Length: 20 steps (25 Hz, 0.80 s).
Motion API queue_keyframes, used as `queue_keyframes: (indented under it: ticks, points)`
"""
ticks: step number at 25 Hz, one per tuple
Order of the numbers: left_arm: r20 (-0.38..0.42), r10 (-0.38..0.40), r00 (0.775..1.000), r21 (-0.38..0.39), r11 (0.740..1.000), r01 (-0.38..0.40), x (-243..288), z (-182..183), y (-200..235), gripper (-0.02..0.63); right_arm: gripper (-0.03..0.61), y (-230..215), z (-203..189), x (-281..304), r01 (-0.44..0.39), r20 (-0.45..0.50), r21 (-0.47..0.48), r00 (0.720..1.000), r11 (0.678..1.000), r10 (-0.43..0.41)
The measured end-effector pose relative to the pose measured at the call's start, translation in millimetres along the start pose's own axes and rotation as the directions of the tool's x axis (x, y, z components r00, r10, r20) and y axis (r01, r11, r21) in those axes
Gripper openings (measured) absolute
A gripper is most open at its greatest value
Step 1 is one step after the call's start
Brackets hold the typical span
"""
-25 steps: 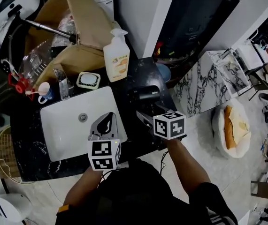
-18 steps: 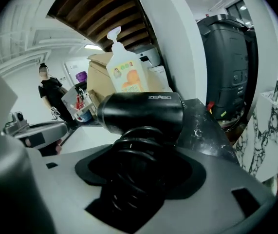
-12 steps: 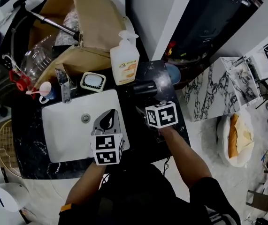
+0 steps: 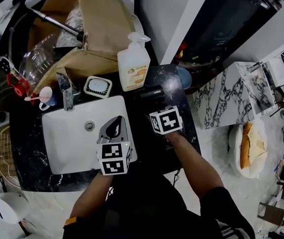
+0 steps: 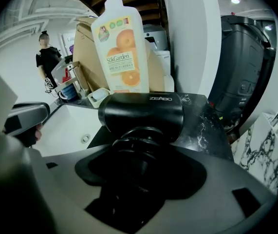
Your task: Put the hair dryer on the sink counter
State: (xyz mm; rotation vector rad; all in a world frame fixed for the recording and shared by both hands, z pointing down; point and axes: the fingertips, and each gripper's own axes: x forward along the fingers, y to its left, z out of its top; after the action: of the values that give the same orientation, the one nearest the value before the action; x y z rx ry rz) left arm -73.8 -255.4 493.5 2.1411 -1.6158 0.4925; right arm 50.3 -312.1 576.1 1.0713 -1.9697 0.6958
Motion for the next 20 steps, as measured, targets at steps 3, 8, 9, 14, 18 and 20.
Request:
queue_keyframes:
  ticks: [3, 8, 9, 14, 18, 20]
  points:
    - [0.003, -0.003, 1.000, 0.002, 1.000, 0.003, -1.7, 0.0, 1.0, 0.008, 0.308, -1.9, -3.1, 3.7, 0.031, -0.011, -0.016, 0.999, 0.999, -0.031]
    - [0.010, -0.014, 1.000, 0.009, 1.000, 0.014, -7.8, 1.1, -1.3, 0.008, 0.313, -2.6, -4.9, 6.4, 0.055, -0.017, -0.033, 0.998, 0.998, -0.056]
    - [0.012, -0.018, 1.000, 0.010, 1.000, 0.018, -8.8, 1.8, -2.4, 0.008, 0.314, -2.9, -4.7, 5.5, 0.053, -0.018, -0.031, 0.998, 0.998, -0.054]
    - [0.018, -0.047, 0.999, 0.021, 0.999, 0.046, -18.9, 3.2, -9.0, 0.008, 0.321, -4.2, -3.4, -16.4, 0.084, 0.012, -0.020, 0.996, 0.996, -0.084]
    - [0.023, -0.075, 0.997, 0.029, 0.997, 0.075, -29.0, 3.9, -16.2, 0.008, 0.319, -5.5, -9.3, -48.7, 0.123, 0.078, 0.028, 0.989, 0.992, -0.124]
    - [0.024, -0.093, 0.995, 0.037, 0.995, 0.093, -36.3, 2.0, -20.6, 0.008, 0.319, -1.8, -19.0, -67.5, 0.136, 0.116, 0.062, 0.983, 0.989, -0.142]
